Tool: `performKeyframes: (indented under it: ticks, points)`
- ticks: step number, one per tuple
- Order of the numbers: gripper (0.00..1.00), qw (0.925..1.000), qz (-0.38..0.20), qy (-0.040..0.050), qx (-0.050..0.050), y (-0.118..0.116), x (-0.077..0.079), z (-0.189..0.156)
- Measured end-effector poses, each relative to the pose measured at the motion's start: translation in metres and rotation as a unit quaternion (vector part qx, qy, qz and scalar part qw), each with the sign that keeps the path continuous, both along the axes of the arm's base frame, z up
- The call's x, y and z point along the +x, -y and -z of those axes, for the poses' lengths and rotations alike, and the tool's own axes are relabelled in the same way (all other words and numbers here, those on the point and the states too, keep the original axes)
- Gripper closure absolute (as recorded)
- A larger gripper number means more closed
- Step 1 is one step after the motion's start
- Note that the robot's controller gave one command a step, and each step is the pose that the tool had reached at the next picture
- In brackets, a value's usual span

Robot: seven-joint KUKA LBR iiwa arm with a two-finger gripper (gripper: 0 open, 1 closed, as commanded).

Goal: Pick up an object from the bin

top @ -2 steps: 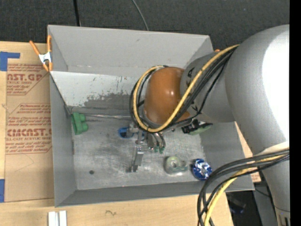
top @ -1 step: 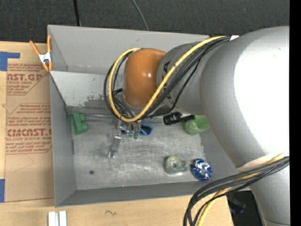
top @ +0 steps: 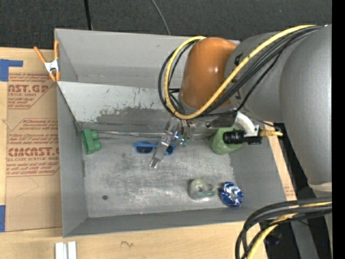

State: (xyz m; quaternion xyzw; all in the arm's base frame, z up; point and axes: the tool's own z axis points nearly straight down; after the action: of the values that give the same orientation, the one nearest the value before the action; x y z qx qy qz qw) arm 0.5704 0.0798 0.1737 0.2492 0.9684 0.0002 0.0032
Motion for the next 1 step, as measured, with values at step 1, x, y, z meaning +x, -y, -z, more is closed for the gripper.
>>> performKeyframes:
  ticks: [1]
  points:
    - [0.0,0.9976,0.069,-0.0053,0.0,0.0119,0.0158,0.0698]
